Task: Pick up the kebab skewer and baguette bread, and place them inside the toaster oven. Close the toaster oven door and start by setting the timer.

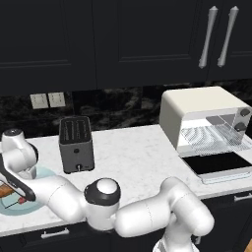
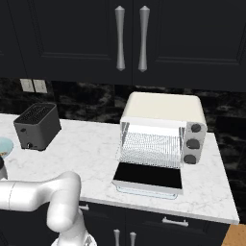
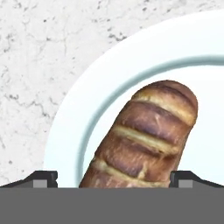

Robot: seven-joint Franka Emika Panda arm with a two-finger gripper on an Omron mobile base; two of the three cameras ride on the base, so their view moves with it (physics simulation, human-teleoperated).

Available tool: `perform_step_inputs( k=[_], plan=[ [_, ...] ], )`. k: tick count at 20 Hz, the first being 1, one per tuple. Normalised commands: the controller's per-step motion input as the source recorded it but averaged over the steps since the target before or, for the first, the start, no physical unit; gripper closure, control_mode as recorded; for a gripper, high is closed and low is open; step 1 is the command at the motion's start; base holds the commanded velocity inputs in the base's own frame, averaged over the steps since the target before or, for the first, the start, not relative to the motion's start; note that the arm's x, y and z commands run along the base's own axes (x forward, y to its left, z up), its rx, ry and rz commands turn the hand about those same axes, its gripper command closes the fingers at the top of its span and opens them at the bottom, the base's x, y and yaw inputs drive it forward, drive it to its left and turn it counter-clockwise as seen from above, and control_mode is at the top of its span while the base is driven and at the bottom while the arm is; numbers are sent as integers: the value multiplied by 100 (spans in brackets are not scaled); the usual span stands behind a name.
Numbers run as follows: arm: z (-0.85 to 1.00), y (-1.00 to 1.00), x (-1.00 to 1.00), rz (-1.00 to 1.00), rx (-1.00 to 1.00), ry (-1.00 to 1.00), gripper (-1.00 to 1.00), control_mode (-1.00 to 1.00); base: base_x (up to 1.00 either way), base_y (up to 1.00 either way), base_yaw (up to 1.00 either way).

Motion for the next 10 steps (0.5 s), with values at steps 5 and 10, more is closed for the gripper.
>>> perform_step_inputs(
  k=[5,10],
  plan=[
    [-52,0,-52,-5,0,1,-100,-100,0,0,0],
    [-58,-1,-32,-7,0,0,-100,-100,0,0,0]
  ],
)
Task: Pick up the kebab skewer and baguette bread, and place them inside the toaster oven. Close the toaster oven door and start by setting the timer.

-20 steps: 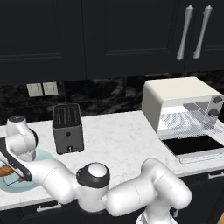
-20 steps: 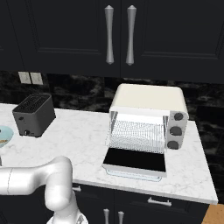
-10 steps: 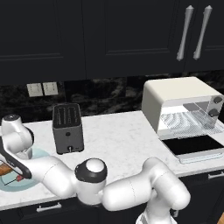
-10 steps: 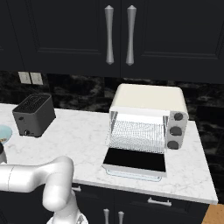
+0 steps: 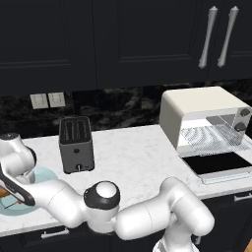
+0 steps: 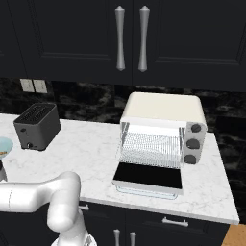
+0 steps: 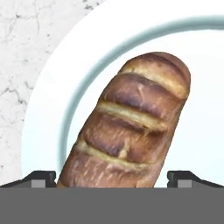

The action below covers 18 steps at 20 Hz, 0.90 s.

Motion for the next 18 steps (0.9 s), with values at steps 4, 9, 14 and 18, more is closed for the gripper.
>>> perform_step_inputs(
  k=[4,9,14,18],
  plan=[
    [-43,-10,-1,-4,0,0,-100,-100,0,0,0],
    [-61,-5,0,-1,0,0,-100,-100,0,0,0],
    [-57,0,0,-1,0,0,100,-100,0,0,0],
    [-26,-2,-8,0,0,-1,100,-100,0,0,0]
  ],
)
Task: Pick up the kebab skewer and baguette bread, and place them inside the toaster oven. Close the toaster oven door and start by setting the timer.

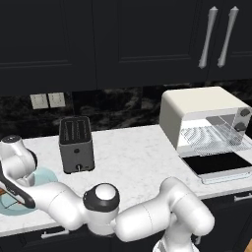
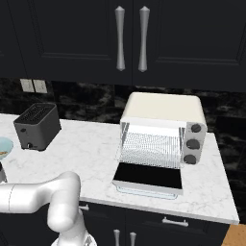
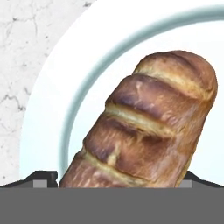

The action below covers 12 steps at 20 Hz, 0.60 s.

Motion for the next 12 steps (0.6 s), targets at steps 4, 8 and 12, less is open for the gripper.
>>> perform_step_inputs(
  k=[4,8,12],
  plan=[
    [-8,-23,-9,0,1,-6,100,-100,0,0,0],
    [14,-72,-45,0,6,-10,100,-100,0,0,0],
    [32,-100,-53,-6,11,-11,100,-100,0,0,0]
  ],
)
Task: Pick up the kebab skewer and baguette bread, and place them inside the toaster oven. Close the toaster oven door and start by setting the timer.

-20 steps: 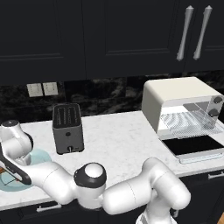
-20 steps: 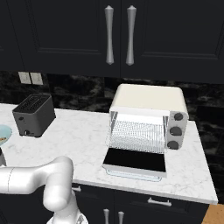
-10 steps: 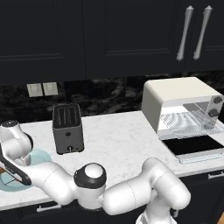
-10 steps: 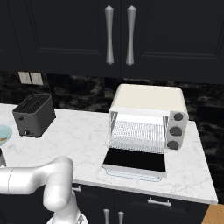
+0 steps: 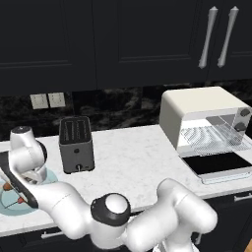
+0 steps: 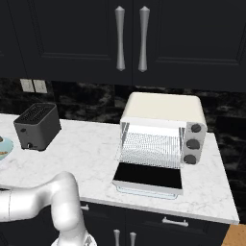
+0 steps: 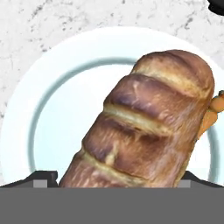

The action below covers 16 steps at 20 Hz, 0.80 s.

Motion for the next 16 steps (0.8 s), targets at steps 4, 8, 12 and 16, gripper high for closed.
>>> perform_step_inputs(
  k=[4,8,12,16],
  plan=[
    [49,-100,-68,-8,16,-10,100,-100,0,0,0],
    [58,-100,-62,-5,14,-6,100,-100,0,0,0],
    [62,-100,-30,-3,11,-3,100,-100,0,0,0],
    [57,-100,0,0,9,0,100,-100,0,0,0]
  ],
)
